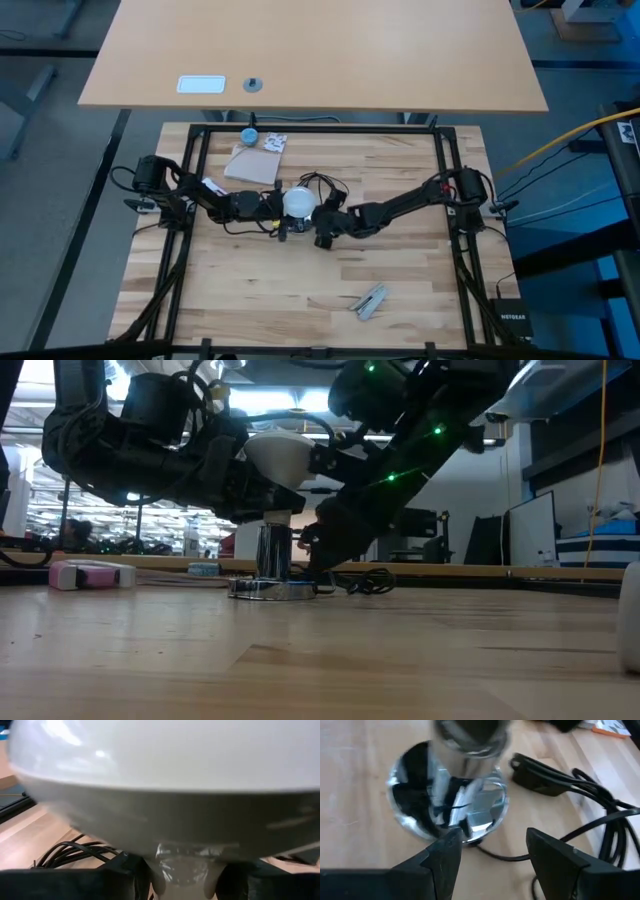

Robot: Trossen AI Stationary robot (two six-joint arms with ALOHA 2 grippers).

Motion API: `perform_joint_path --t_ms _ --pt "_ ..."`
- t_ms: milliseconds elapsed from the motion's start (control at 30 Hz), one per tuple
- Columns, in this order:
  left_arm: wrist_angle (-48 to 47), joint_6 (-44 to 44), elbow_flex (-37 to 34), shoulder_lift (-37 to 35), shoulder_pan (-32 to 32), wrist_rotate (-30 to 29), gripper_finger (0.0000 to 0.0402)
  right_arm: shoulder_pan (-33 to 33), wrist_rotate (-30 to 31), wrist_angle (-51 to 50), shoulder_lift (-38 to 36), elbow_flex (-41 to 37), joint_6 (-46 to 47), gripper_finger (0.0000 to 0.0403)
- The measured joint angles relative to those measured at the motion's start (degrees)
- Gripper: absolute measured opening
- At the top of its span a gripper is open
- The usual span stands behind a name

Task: Screw lightbulb
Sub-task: Insert the light bulb into the lamp

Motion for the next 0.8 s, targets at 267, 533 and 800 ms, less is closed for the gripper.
perform_joint_path --t_ms 267,533,800 --pt "0.2 0.0 0.0 0.0 0.0 0.0 0.0157 -1.8 -1.2 -1.2 0.1 0.0 -0.4 0.0225" --pt "0.2 0.0 0.0 0.0 0.0 0.0 0.0158 -0.7 0.8 -1.5 0.1 0.0 -4.3 0.0225" --pt "0.6 0.0 0.0 0.1 0.0 0.0 0.0158 3.7 3.4 -1.5 0.0 0.0 -14.0 0.0225"
